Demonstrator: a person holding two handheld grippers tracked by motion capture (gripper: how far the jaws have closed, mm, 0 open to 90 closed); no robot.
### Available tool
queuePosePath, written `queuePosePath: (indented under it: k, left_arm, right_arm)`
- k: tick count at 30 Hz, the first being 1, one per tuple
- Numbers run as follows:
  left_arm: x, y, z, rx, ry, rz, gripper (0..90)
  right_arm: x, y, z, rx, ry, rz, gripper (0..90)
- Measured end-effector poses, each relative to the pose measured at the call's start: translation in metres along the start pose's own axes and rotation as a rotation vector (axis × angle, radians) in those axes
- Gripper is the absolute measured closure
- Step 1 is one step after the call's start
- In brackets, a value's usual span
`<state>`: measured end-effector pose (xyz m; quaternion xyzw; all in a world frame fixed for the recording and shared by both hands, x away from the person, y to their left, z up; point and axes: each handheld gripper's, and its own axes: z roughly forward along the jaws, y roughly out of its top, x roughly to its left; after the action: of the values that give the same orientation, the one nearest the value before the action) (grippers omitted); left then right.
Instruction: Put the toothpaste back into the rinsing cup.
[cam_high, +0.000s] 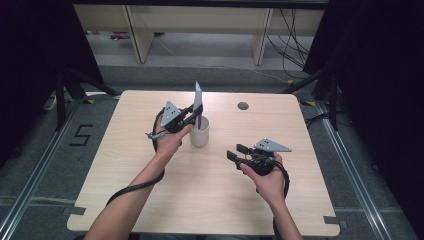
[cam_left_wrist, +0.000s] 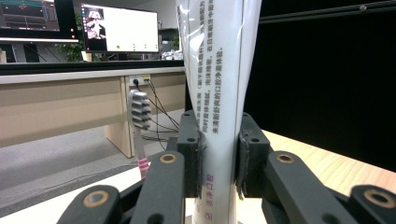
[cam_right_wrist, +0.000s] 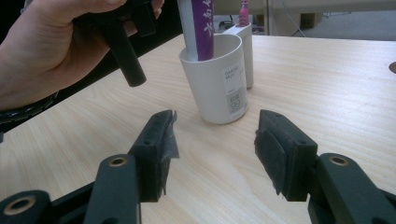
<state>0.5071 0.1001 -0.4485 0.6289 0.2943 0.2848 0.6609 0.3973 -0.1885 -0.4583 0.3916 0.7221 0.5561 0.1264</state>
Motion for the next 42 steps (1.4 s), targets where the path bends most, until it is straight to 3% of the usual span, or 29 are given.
queuePosePath:
  k: [24, 42]
  left_arm:
    - [0.001, -0.015, -0.001, 0.038, 0.002, -0.012, 74.6]
    - [0.000, -0.024, 0.000, 0.069, -0.003, 0.001, 74.5]
  right_arm:
    - [0.001, -0.001, 0.001, 0.006, 0.007, 0.000, 47.0]
    - [0.001, 0.000, 0.001, 0.010, 0.008, 0.005, 46.9]
